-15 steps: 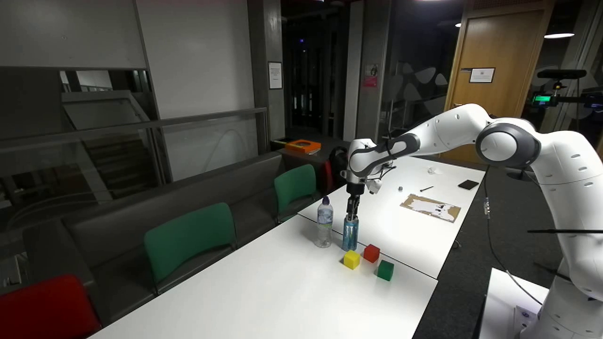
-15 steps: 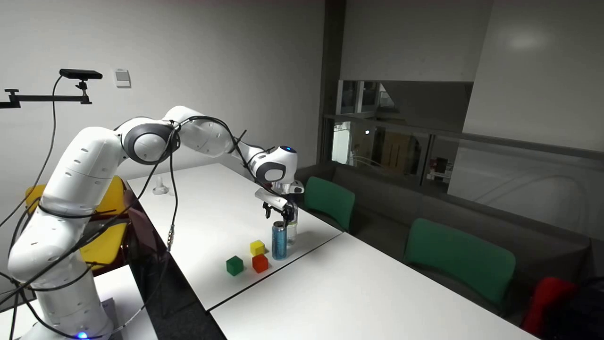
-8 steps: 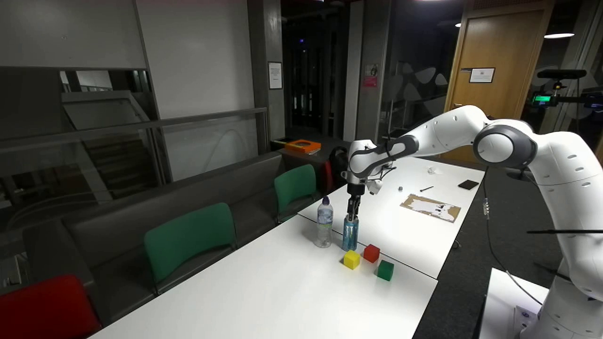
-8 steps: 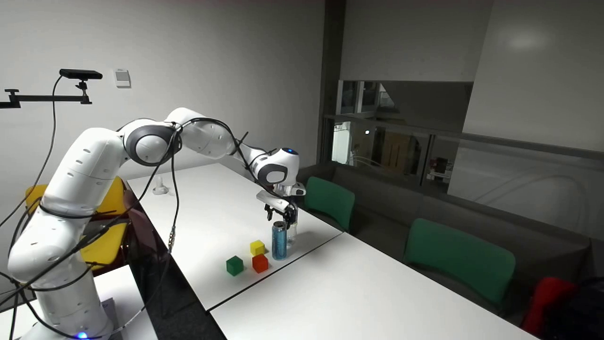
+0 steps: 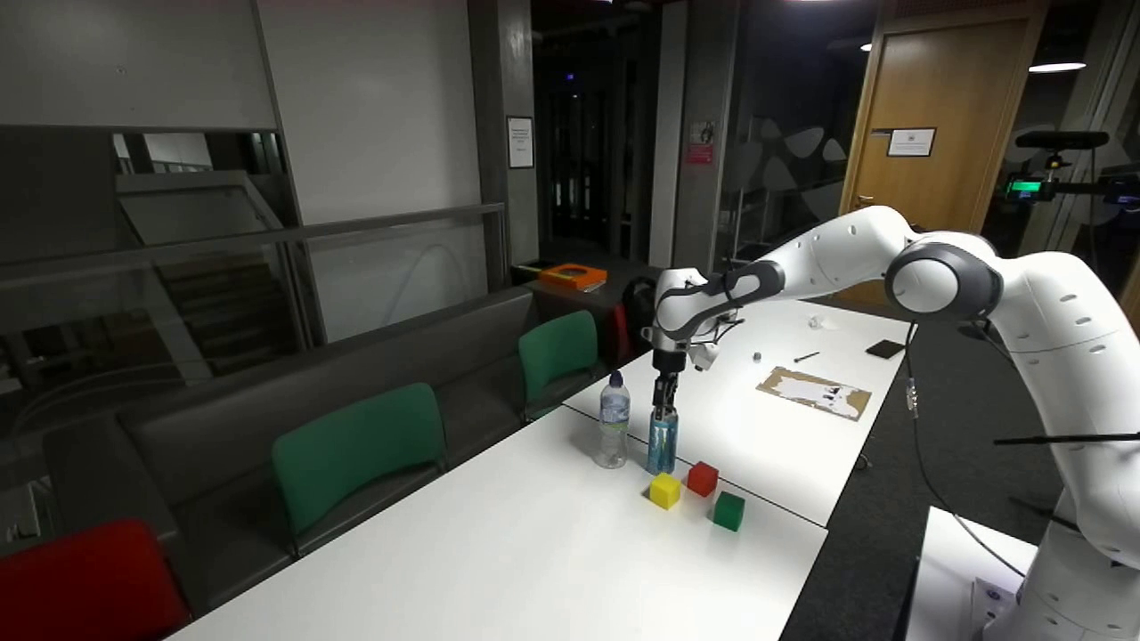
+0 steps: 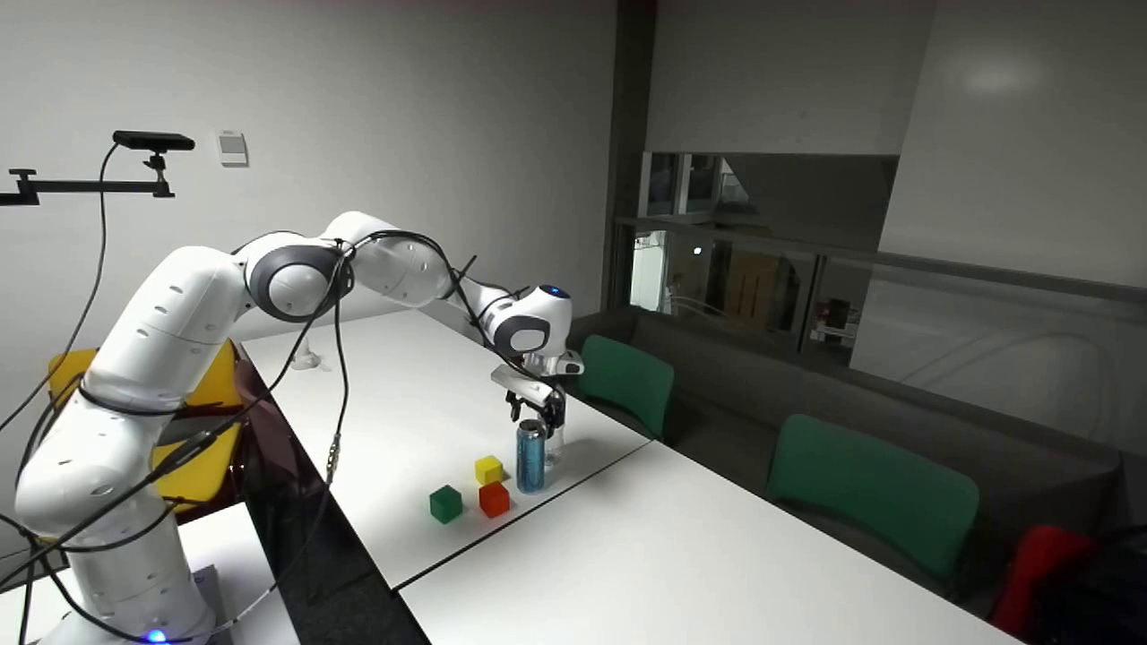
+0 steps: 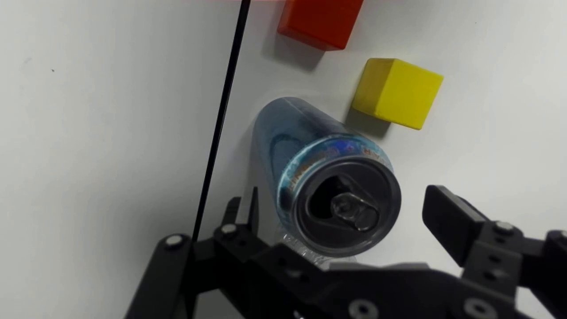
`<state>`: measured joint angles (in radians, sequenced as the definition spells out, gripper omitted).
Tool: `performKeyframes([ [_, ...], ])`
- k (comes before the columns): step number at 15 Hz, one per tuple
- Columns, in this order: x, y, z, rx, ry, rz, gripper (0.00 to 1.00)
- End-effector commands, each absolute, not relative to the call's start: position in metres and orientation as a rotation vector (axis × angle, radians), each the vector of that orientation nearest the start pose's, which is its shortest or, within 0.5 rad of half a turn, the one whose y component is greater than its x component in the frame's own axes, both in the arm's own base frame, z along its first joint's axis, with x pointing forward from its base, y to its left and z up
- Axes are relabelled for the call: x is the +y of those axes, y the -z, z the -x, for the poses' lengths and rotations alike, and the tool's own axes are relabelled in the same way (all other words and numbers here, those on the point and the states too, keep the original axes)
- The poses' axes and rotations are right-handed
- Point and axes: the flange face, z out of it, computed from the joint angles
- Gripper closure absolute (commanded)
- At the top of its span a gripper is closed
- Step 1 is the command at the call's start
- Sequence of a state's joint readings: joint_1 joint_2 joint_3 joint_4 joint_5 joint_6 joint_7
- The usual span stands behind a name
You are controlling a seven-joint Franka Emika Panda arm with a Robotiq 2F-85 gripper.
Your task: Move the blue can to the right
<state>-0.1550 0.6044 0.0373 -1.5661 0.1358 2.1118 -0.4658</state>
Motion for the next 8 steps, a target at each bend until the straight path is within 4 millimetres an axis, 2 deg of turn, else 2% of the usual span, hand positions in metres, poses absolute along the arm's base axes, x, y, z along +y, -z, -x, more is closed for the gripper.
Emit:
performKeyframes([
  [1,-0.0792,-0.2897,-0.6964,-0.399,-0.059,2.970,0.00],
  [8,-0.0815,-0.2816,-0.6987,-0.395,-0.118,2.953,0.00],
])
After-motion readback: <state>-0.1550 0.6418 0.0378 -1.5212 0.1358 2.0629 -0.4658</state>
